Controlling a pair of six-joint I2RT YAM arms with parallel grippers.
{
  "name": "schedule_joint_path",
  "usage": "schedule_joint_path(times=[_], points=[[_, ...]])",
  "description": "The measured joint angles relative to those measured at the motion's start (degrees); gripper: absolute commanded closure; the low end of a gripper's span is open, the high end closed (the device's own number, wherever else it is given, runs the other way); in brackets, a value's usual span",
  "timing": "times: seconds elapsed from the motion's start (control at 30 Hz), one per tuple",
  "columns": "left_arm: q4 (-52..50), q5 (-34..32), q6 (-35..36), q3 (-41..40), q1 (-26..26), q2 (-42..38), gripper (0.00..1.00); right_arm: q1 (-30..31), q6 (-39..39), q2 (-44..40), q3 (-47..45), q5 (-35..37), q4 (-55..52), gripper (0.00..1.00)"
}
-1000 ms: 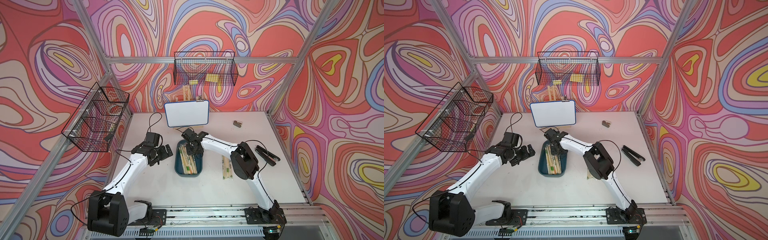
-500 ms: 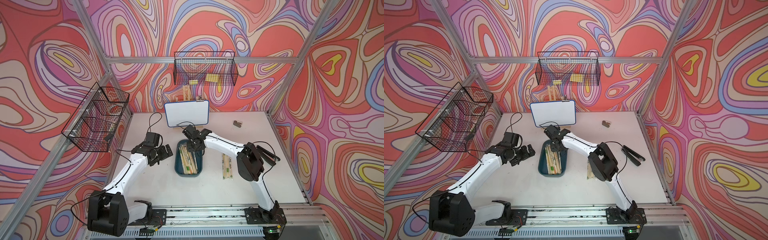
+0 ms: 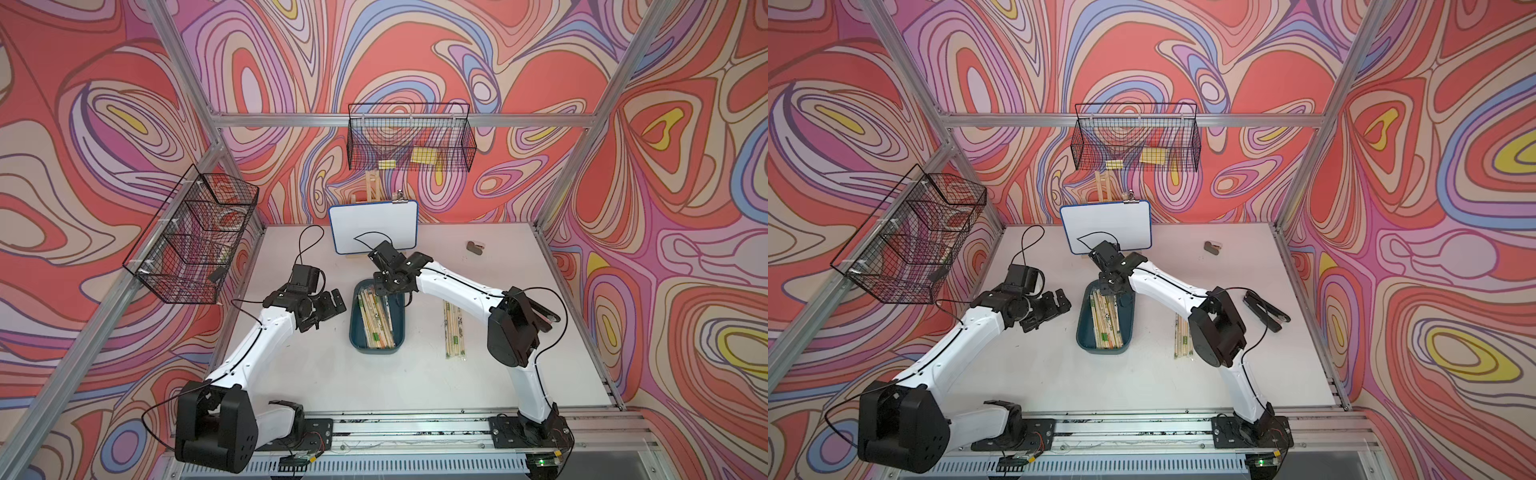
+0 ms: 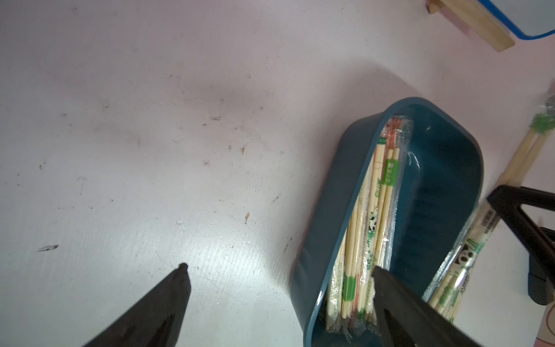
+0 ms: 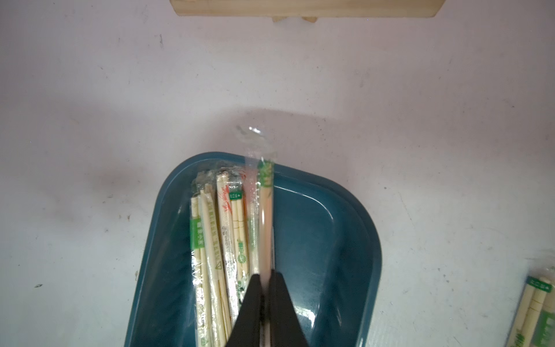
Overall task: Take the paired disposable chopsticks out of the storage box
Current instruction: Pick up the paired disposable chopsticks from the storage box.
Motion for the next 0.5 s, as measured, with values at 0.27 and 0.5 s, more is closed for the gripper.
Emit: schedule_joint_path(times=[0.27,0.5], points=[[0.00,0.48,0.20,0.00,0.00,0.00,0.00,-1.40,0.44,-5.16,-6.40,-5.05,5.05,1.00],[0.00,0.90,0.20,0.00,0.00,-0.02,0.00,-3.80,0.68,-11.54,-11.72,-4.44,5.07,1.00]])
